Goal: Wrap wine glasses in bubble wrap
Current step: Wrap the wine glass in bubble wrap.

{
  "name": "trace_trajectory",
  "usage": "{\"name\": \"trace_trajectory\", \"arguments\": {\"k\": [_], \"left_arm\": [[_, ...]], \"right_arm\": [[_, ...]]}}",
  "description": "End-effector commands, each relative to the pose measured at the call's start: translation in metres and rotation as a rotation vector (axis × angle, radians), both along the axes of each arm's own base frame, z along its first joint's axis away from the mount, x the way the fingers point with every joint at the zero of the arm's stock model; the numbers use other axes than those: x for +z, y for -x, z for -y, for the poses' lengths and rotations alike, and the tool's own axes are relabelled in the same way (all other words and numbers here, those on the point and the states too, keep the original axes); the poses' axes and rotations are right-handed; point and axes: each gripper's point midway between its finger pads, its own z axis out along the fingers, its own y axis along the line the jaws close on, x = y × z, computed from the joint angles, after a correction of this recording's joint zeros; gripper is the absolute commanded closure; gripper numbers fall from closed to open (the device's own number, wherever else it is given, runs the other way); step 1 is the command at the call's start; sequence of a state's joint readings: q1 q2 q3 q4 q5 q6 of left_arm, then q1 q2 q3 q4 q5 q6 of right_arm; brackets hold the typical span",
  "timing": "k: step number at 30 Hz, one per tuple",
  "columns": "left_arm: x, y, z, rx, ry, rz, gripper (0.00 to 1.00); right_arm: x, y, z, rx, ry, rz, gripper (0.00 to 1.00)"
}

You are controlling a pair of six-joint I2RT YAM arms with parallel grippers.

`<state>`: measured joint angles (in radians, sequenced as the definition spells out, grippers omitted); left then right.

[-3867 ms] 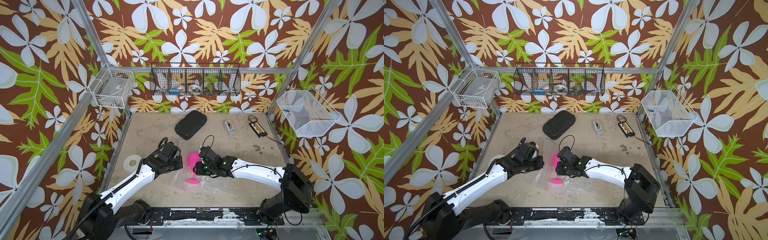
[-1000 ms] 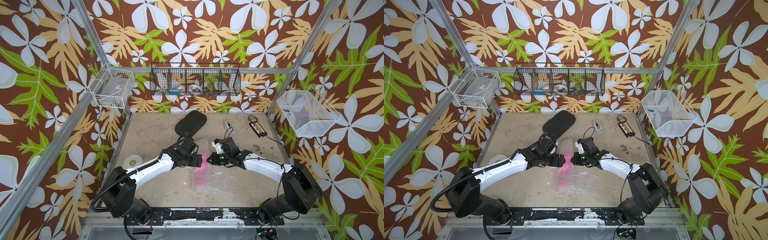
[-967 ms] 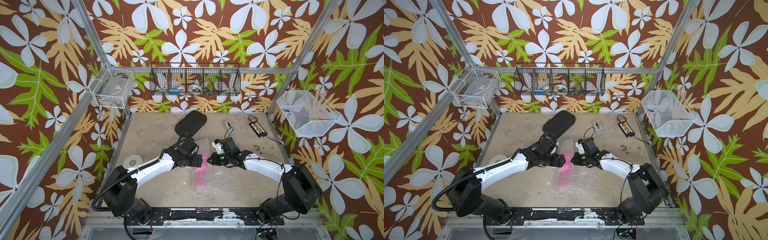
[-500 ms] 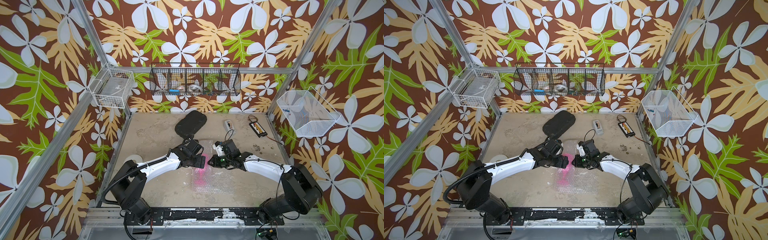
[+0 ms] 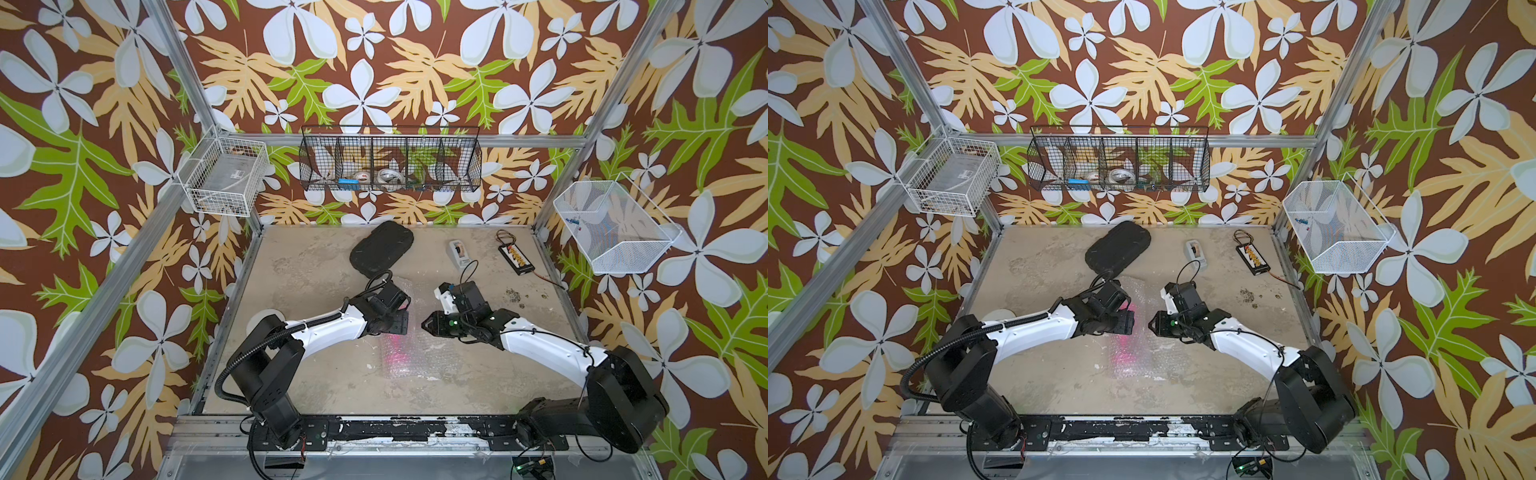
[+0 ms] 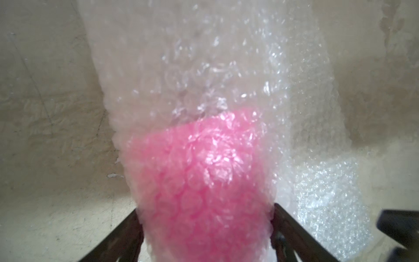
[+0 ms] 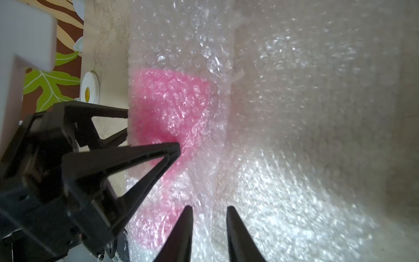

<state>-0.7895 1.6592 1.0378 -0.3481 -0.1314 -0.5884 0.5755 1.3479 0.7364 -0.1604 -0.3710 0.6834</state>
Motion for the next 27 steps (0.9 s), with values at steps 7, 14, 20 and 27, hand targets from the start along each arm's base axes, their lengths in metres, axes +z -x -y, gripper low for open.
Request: {"name": "trace_trajectory", "arguments": {"k": [7,14,20,27], "left_arm": [[-0.007,0.0,-0.012,0.059,-0.055,-0.018,0.17],[-0.007,0.001,-0.012,0.055,-0.052,-0.024,0.17],[-0.005,0.001,-0.01,0.053,-0.042,-0.024,0.14],[0.001,-0.003,-0.015,0.064,-0.038,-0.016,0.11]], "right_arm": [[-0.001,0.006,-0.034,0.024,-0.044,0.024,0.68],[-0.02,-0.012,-0.046,0.008,-0.038,0.026,0.74],[-0.041,-0.017,-0.055,0.026,-0.042,-0.003,0.78],[-0.06,-0.012,-0.057,0.023,-0.054,-0.039,0.79]]}}
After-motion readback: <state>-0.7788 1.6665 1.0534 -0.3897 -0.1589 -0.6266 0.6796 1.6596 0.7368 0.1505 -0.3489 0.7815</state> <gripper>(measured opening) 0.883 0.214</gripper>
